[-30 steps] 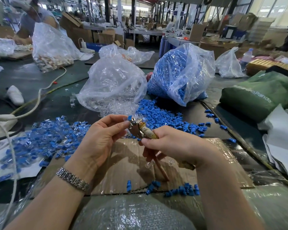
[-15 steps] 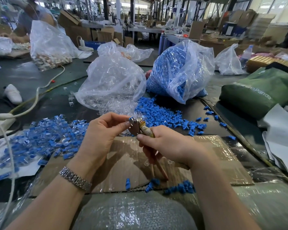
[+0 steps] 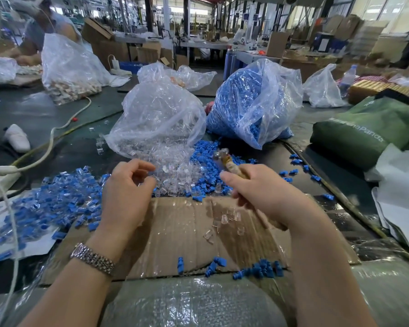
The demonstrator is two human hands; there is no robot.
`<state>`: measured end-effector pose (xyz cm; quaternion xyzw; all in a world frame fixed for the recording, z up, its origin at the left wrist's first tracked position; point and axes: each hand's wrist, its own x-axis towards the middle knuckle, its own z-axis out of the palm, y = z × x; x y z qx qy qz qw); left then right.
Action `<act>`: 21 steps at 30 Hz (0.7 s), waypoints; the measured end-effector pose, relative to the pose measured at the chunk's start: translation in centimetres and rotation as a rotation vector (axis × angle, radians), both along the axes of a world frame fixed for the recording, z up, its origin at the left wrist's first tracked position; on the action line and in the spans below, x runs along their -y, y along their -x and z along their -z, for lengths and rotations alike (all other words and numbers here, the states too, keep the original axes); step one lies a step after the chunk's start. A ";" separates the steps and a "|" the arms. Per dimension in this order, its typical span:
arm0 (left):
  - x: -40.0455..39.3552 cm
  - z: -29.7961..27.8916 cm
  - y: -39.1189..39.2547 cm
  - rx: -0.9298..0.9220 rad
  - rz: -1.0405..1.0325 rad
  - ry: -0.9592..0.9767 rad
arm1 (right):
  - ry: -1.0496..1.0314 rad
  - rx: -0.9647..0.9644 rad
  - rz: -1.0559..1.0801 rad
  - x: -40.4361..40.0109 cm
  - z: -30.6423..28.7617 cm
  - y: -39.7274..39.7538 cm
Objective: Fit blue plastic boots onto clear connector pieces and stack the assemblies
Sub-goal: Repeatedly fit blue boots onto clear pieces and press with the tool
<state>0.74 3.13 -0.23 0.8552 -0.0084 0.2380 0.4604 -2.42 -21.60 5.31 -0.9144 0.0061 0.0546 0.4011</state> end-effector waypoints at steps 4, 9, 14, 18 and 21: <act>-0.2 0.0 0.5 -0.055 -0.239 -0.417 | 0.391 0.010 0.215 1.6 1.4 -0.8; 0.2 0.2 0.6 0.022 -0.188 -0.545 | 0.536 -0.156 0.298 1.5 3.4 -1.3; 2.6 1.7 0.2 -0.060 0.248 -0.708 | 0.619 -0.181 0.319 1.4 3.8 -1.4; 3.1 3.0 -0.3 -0.055 0.309 -0.777 | 0.696 -0.077 0.337 0.4 3.9 -1.4; 3.3 2.7 -0.1 0.008 0.355 -0.752 | 0.651 0.113 0.185 -1.3 4.0 -2.1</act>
